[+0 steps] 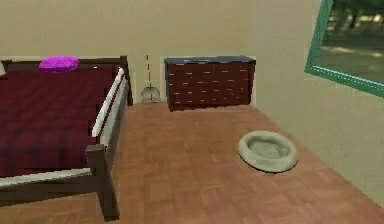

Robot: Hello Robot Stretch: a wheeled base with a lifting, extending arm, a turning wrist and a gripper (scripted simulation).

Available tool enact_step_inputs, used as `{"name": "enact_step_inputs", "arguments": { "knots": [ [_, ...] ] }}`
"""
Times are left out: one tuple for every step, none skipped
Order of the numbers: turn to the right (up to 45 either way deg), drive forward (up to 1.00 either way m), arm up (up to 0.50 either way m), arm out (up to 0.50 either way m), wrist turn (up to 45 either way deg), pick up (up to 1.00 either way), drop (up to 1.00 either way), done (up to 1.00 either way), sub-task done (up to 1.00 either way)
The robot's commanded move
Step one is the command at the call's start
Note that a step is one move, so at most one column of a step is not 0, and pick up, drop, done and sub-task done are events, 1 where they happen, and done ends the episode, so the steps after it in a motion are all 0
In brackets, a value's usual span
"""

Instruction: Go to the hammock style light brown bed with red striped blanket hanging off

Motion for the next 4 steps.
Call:
{"name": "enact_step_inputs", "arguments": {
  "knots": [
    [0.0, 1.0, 0.0, 0.0, 0.0, 0.0, 0.0, 0.0, 0.0],
    [-6.0, 0.0, 0.0, 0.0, 0.0, 0.0, 0.0, 0.0, 0.0],
    [0.0, 1.0, 0.0, 0.0, 0.0, 0.0, 0.0, 0.0, 0.0],
    [-18.0, 0.0, 0.0, 0.0, 0.0, 0.0, 0.0, 0.0, 0.0]
  ]
}}
